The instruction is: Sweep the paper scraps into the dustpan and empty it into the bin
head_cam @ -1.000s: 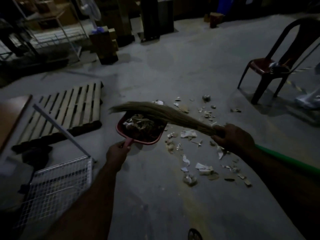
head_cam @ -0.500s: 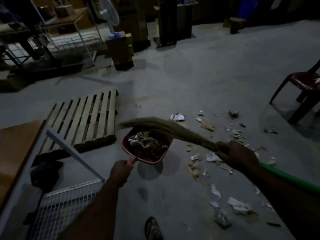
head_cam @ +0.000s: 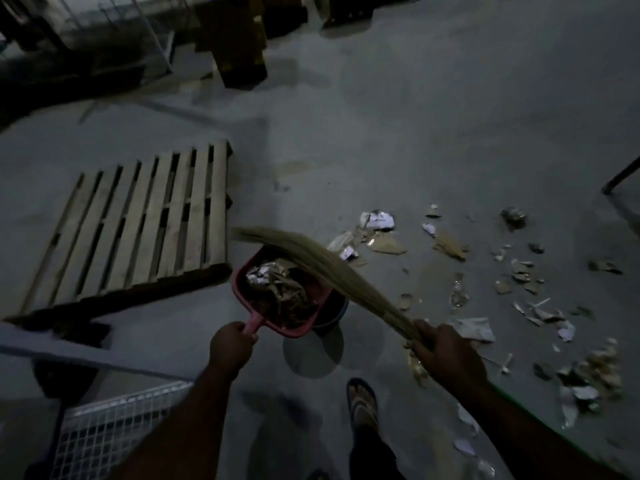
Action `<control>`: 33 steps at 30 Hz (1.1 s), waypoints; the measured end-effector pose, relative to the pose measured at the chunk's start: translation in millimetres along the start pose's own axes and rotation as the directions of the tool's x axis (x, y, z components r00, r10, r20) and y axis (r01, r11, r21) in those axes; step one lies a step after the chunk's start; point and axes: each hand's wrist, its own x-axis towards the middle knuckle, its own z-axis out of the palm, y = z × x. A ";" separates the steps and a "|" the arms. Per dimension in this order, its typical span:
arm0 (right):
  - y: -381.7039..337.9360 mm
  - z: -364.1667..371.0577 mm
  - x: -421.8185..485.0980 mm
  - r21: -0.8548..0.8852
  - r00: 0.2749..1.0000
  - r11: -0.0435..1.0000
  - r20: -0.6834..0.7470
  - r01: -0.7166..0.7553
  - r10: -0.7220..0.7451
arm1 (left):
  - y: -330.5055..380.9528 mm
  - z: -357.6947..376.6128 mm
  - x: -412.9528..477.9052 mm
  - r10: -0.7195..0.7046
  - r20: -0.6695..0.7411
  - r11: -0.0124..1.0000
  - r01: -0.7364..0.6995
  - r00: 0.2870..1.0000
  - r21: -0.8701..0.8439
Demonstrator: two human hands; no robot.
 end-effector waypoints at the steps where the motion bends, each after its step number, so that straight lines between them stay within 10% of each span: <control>1: 3.4 15.8 21.4 0.011 1.000 1.000 0.025 0.002 -0.003 | 0.0 13.1 19.0 -0.001 -0.010 1.000 0.001 1.000 0.022; 14: 50.3 139.2 162.6 -0.034 0.984 0.985 0.059 -0.169 0.171 | 15.5 170.9 167.5 0.014 0.062 0.969 -0.029 0.998 0.247; 33: 56.7 151.1 186.3 -0.020 0.964 0.970 0.105 -0.244 0.244 | 101.9 190.4 184.9 -0.081 0.041 0.986 0.074 0.996 0.149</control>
